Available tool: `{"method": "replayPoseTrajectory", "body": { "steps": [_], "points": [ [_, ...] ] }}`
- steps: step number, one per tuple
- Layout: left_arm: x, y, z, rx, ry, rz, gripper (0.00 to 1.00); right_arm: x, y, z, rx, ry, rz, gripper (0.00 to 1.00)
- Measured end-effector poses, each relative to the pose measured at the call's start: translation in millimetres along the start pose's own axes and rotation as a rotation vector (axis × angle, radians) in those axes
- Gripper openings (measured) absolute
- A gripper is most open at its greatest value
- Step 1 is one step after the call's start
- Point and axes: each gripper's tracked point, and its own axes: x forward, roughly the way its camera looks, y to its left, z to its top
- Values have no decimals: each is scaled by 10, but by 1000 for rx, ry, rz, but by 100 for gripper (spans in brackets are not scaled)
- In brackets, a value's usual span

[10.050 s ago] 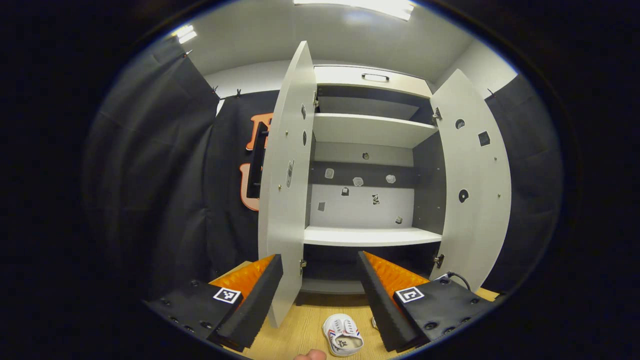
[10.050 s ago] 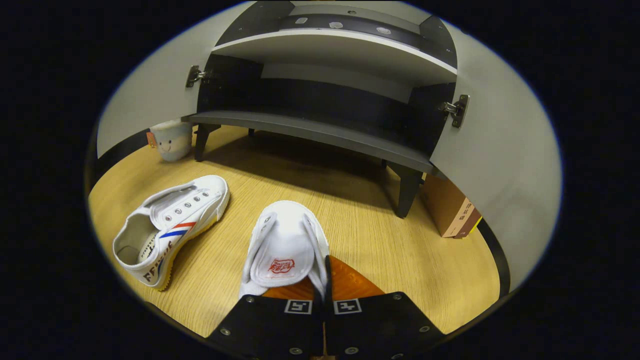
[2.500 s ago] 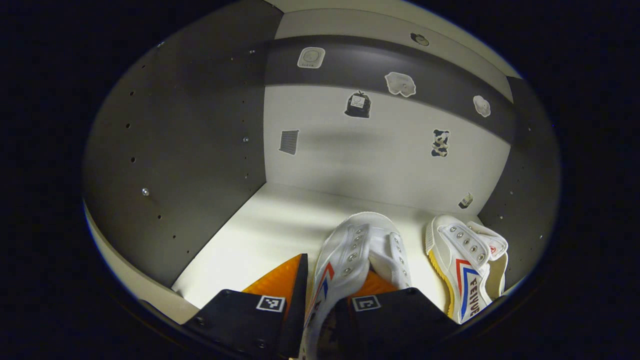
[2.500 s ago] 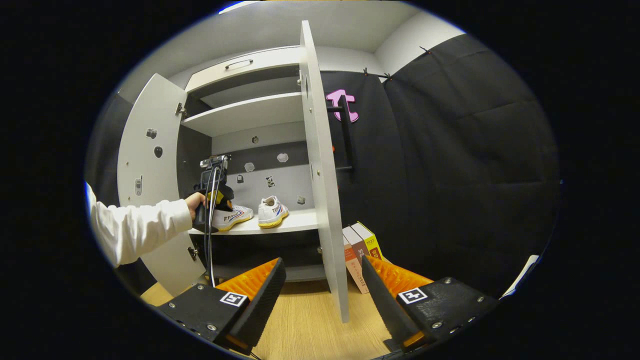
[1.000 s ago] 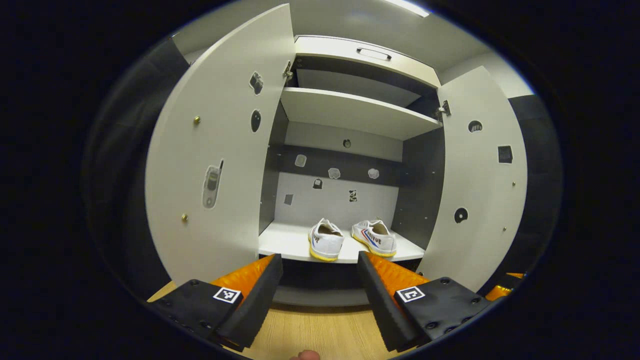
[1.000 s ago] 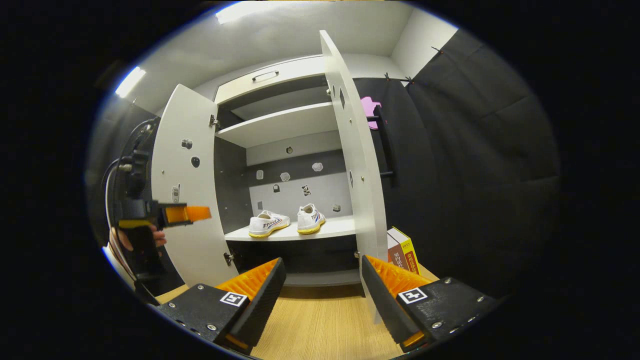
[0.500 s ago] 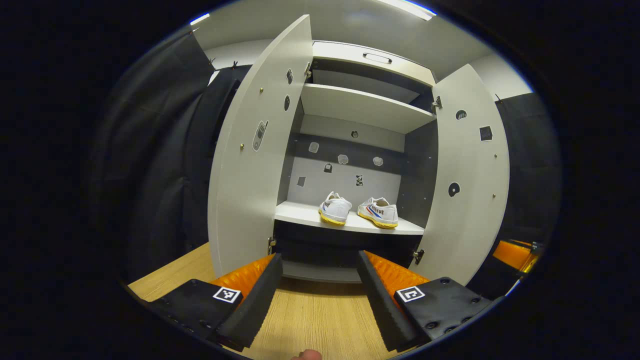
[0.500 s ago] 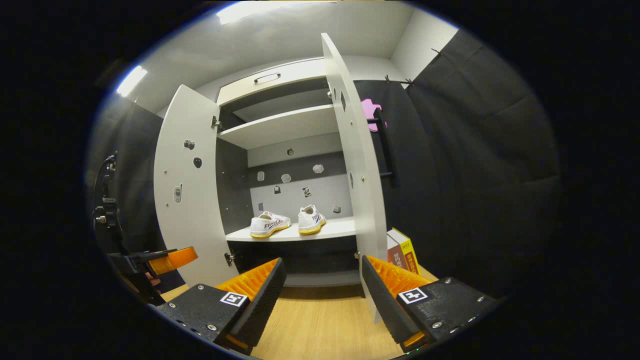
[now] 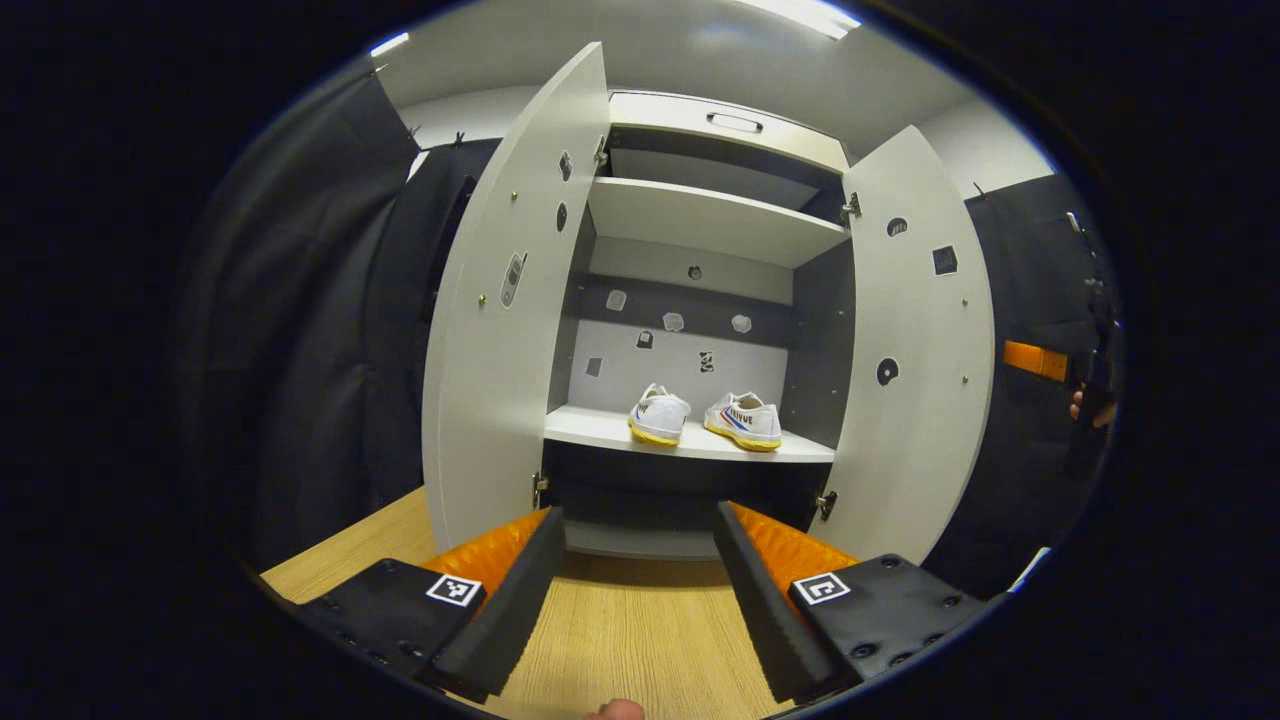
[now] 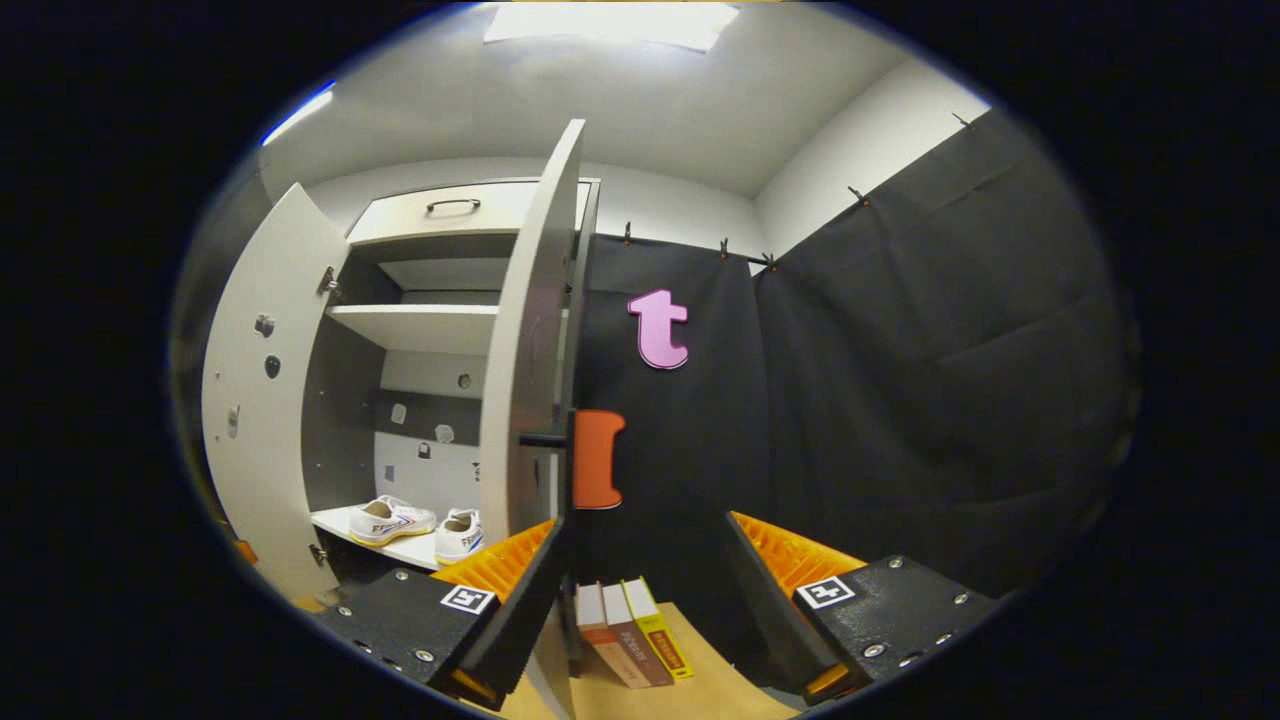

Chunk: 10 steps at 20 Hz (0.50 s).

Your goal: Grab one shoe with the right hand and put it into the shoe cabinet, grab the other shoe with the left hand and put it into the shoe cabinet; then close the right door with the right hand and the left door with the left hand.

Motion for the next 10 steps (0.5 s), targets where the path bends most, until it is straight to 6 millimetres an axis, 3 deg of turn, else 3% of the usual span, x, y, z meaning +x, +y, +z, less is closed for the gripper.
{"method": "replayPoseTrajectory", "body": {
  "steps": [5, 10],
  "points": [
    [5, 27, -53, 14, 12, -6, 97, 291, 31, 71, -28, -4, 12, 94],
    [47, 25, -86, -2, 28, -9, 97, 281, 112, 105, -49, -36, 19, 88]
  ]
}}
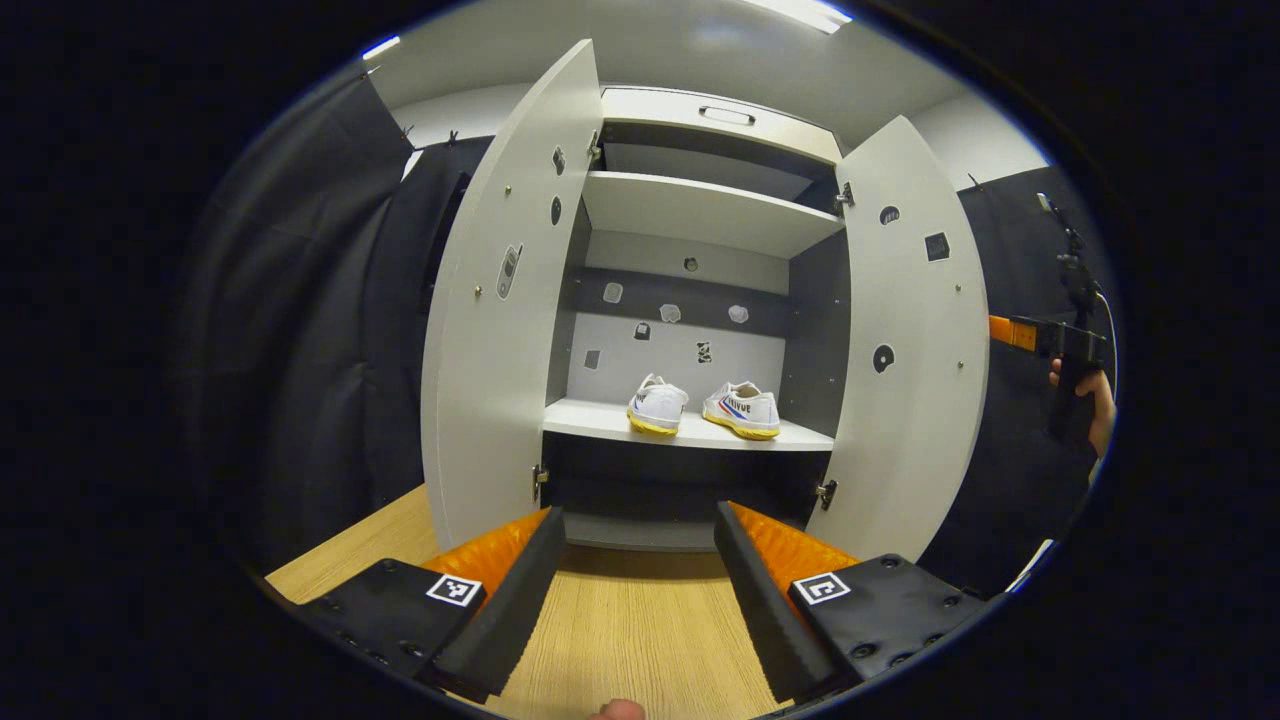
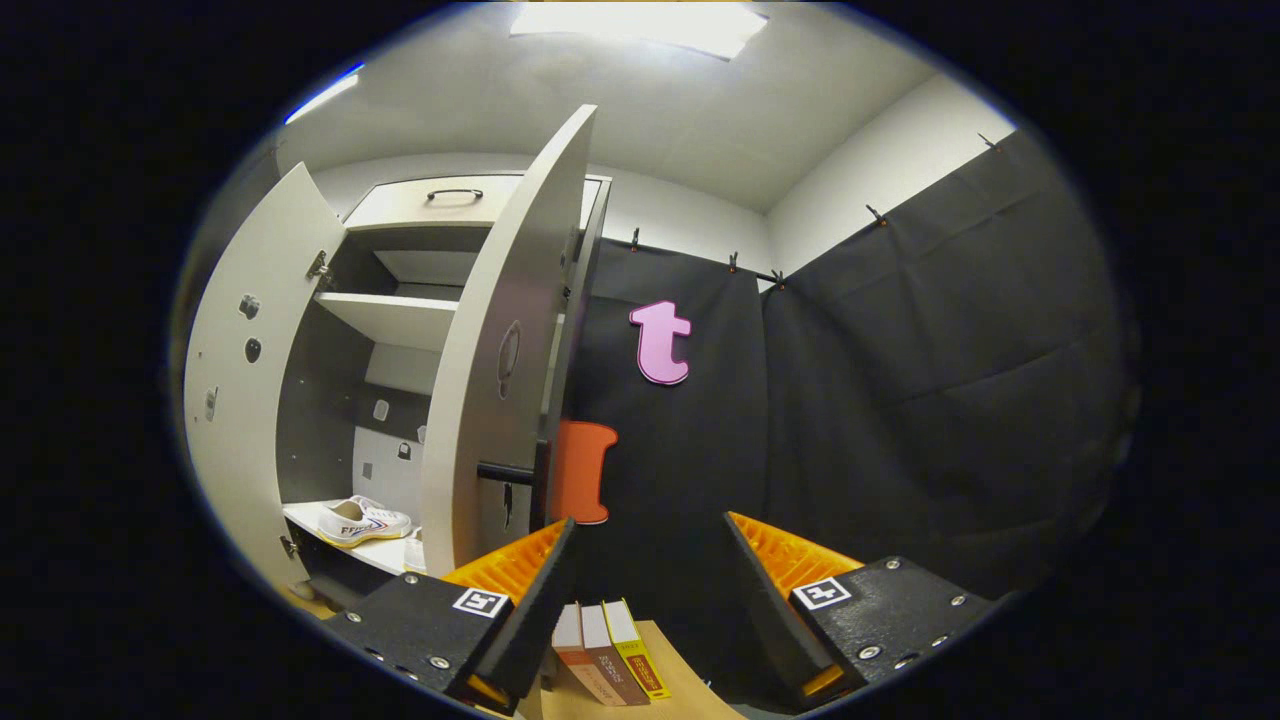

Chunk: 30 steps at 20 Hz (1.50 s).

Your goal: Grab one shoe with the right hand and put it into the shoe cabinet, grab the other shoe with the left hand and put it into the shoe cabinet; then close the right door with the right hand and the left door with the left hand.

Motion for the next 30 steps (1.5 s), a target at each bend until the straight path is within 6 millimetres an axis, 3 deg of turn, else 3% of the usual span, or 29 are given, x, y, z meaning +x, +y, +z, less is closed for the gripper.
{"method": "replayPoseTrajectory", "body": {
  "steps": [4, 7, 14, 20, 22, 23, 26, 30],
  "points": [
    [4, 65, -13, -14, 2, 9, 97, -38, 156, 35, 2, -4, 22, 86],
    [11, 127, -22, -24, 8, 16, 97, -107, 410, 61, 26, -3, 75, 86],
    [-37, 296, 42, -22, -12, 51, 97, -141, 1307, 130, 61, -15, 237, 85],
    [-105, 489, 35, -25, -13, 95, 97, 50, 1848, 243, 48, -46, 304, 90],
    [-122, 532, 34, -27, -14, 104, 97, 87, 2009, 220, 55, -35, 325, 95],
    [-130, 560, 30, -26, -15, 108, 97, 128, 2077, 198, 60, -27, 330, 91],
    [-122, 601, 17, -34, -10, 110, 97, 267, 2282, 102, 60, -4, 345, 96],
    [-112, 639, 54, -32, -19, 111, 97, 339, 2372, 78, 38, -8, 343, 92]
  ]
}}
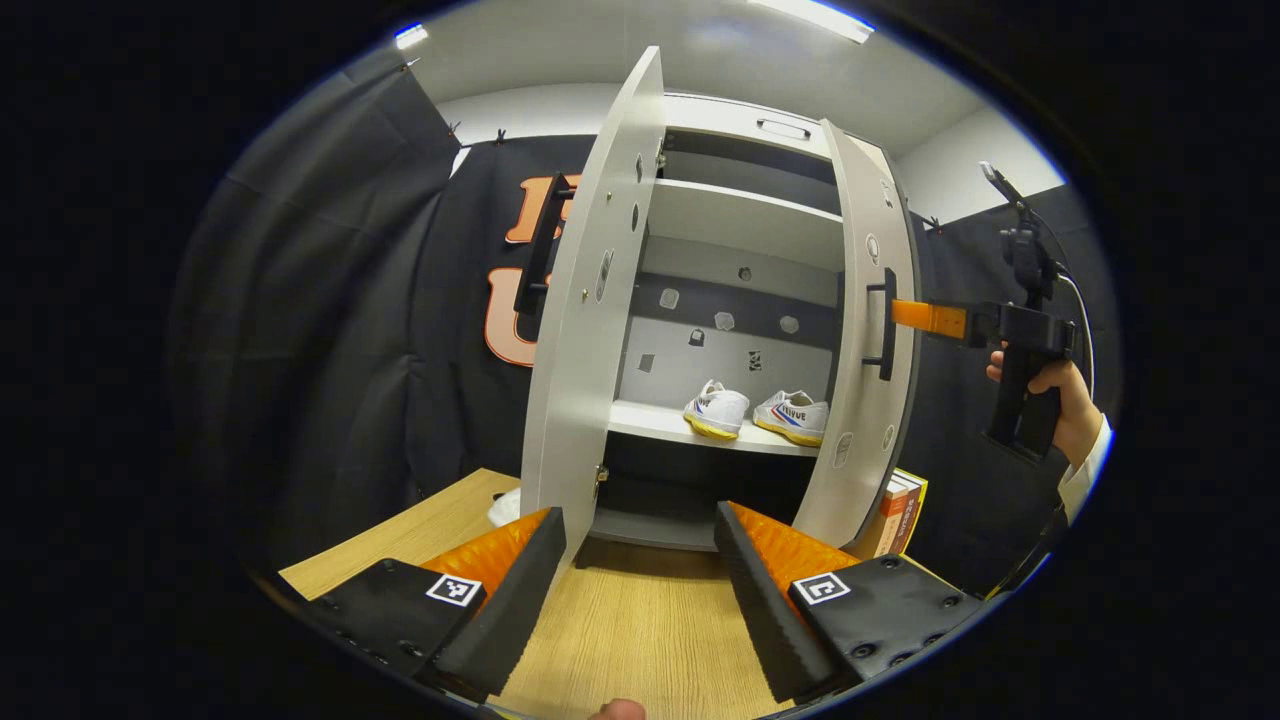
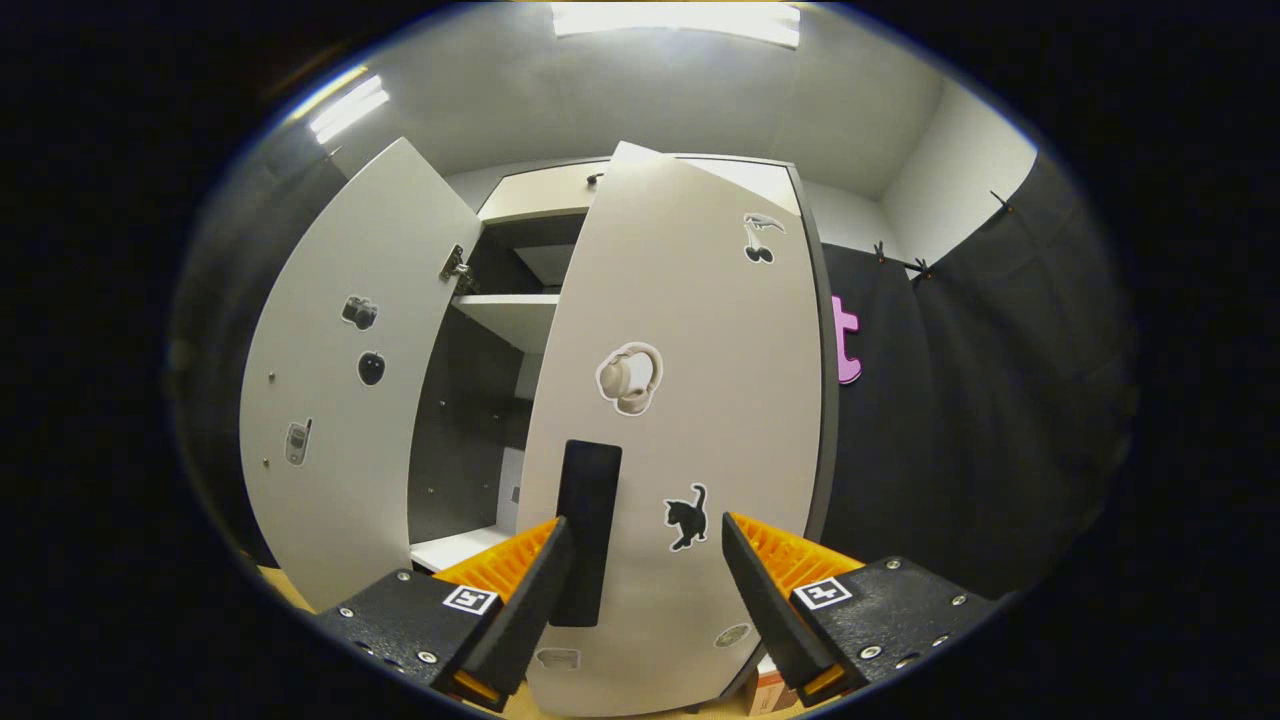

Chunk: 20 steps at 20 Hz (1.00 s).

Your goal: Grab one shoe with the right hand and put it into the shoe cabinet, grab the other shoe with the left hand and put it into the shoe cabinet; then close the right door with the right hand and the left door with the left hand.

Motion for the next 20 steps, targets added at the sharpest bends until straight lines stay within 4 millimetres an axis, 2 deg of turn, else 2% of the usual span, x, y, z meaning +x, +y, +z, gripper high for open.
{"method": "replayPoseTrajectory", "body": {
  "steps": [1, 4, 5, 10, 20],
  "points": [
    [2, 16, 10, 0, -3, 1, 97, 30, 19, -18, 3, 3, 5, 96],
    [4, 58, 27, 4, -6, 5, 97, 162, 61, -75, 38, 15, 18, 87],
    [-4, 73, 32, 4, -6, 7, 97, 210, 80, -102, 46, 20, 21, 92],
    [-35, 121, 16, -7, -4, 13, 97, 469, 196, -173, 49, 39, 5, 92],
    [-66, 145, 90, 17, -22, -2, 97, 632, 254, -240, 68, 47, -22, 92]
  ]
}}
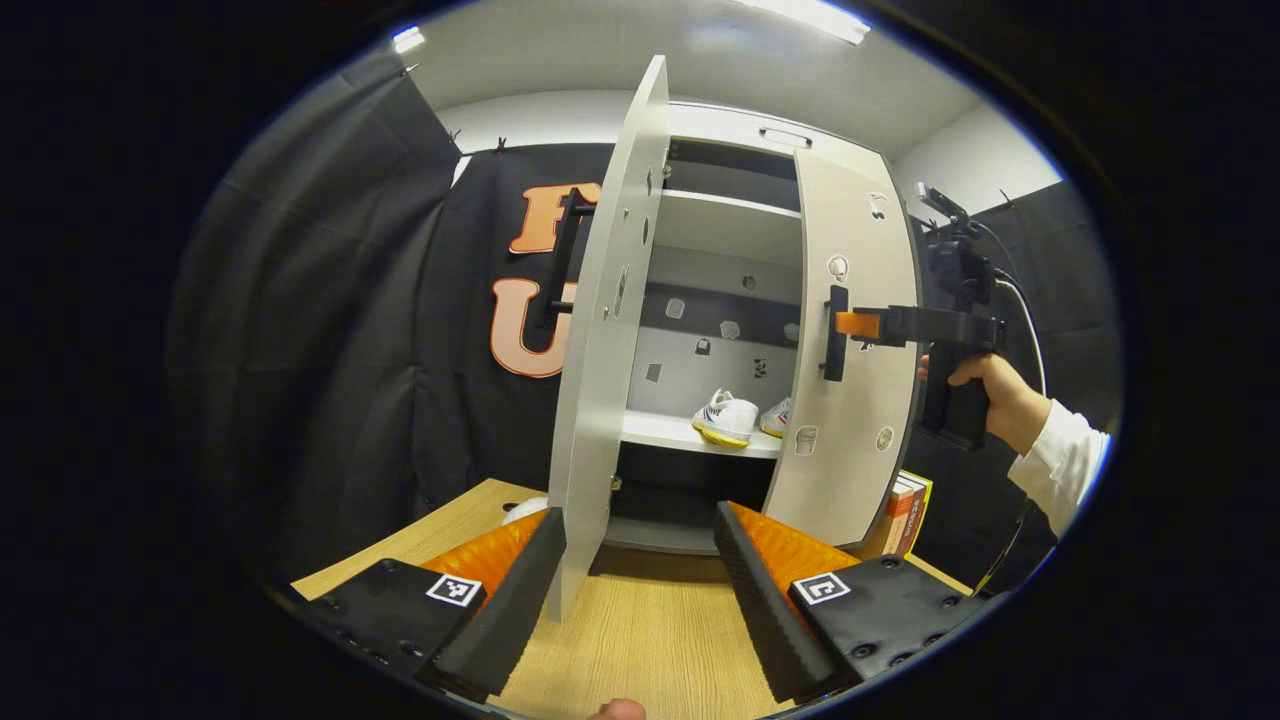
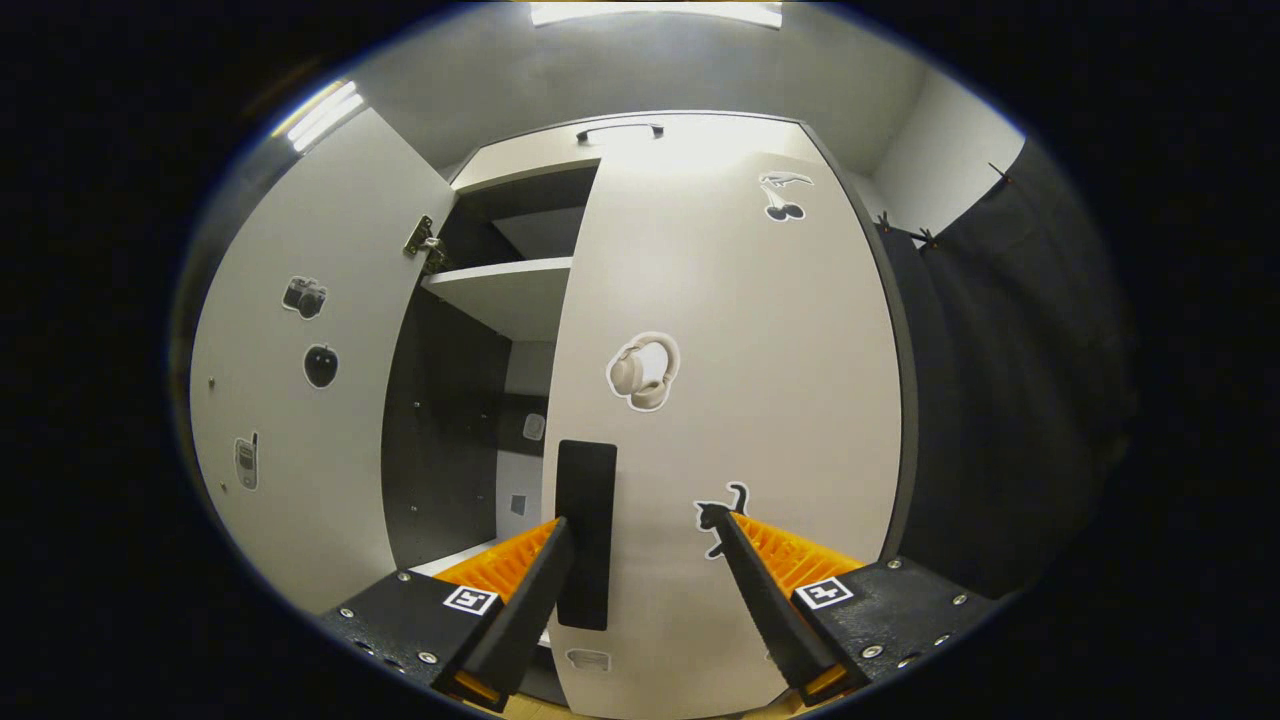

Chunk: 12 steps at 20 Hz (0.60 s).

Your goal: Grab one shoe with the right hand and put it into the shoe cabinet, grab the other shoe with the left hand and put it into the shoe cabinet; then close the right door with the right hand and the left door with the left hand.

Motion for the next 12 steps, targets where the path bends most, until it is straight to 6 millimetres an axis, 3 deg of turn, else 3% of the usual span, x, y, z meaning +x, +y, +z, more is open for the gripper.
{"method": "replayPoseTrajectory", "body": {
  "steps": [3, 6, 10, 12],
  "points": [
    [5, -16, -6, -2, 1, -7, 97, 5, 2, -5, 2, 10, -5, 93],
    [11, -35, -4, -5, 5, -15, 97, -107, -62, 122, -7, -5, -20, 93],
    [12, -89, 14, -10, 10, -28, 97, -562, -92, 322, -11, -44, -12, 94],
    [47, -133, 8, -19, 13, -36, 97, -833, -112, 319, -33, -50, -17, 94]
  ]
}}
